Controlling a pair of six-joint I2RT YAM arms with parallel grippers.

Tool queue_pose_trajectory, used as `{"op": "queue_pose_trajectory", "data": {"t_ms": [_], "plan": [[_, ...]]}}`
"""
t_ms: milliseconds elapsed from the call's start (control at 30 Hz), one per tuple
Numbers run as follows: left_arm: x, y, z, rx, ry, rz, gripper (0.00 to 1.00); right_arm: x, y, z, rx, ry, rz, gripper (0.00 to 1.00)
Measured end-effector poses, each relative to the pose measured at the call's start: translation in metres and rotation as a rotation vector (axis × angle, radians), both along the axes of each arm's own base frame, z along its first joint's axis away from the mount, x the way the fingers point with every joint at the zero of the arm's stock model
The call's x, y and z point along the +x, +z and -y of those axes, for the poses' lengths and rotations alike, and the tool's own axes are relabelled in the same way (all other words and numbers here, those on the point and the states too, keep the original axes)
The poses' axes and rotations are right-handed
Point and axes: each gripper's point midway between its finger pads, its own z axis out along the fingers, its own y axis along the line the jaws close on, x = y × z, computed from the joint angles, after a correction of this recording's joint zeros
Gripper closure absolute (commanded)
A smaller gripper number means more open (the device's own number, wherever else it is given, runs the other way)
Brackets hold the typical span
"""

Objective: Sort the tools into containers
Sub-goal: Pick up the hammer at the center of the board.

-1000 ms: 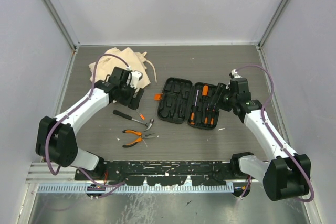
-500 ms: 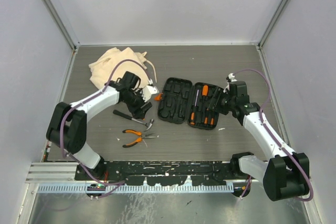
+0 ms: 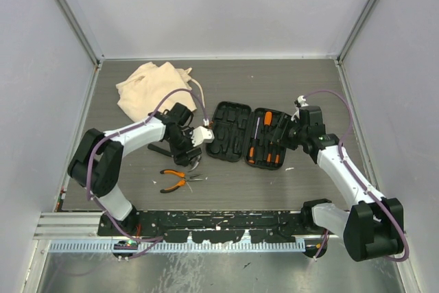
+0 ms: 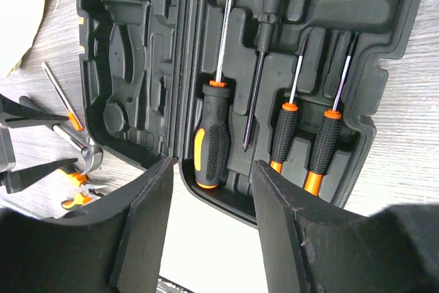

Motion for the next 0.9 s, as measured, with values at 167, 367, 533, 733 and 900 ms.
{"op": "queue_pose_trajectory", "data": {"t_ms": [167,367,533,733,900], "plan": [[0.008,-0.001,-0.001,0.017,-0.007,0.042,0.39,0.000,-0.002,0.000,0.001,0.002,-0.006,0.45],[0.010,-0.010,-0.001,0.063,-0.023,0.060,0.41,-0.001,-0.004,-0.001,0.003,0.000,-0.010,0.45],[0.012,-0.012,0.000,0.091,-0.046,0.084,0.60,-0.001,-0.006,-0.001,0.006,0.000,-0.019,0.45],[0.011,-0.012,0.002,0.101,-0.067,0.097,0.82,-0.001,-0.008,-0.001,0.008,-0.002,-0.027,0.45],[0.009,-0.011,0.003,0.099,-0.074,0.098,0.93,-0.002,-0.008,-0.002,0.013,-0.004,-0.030,0.45]]}}
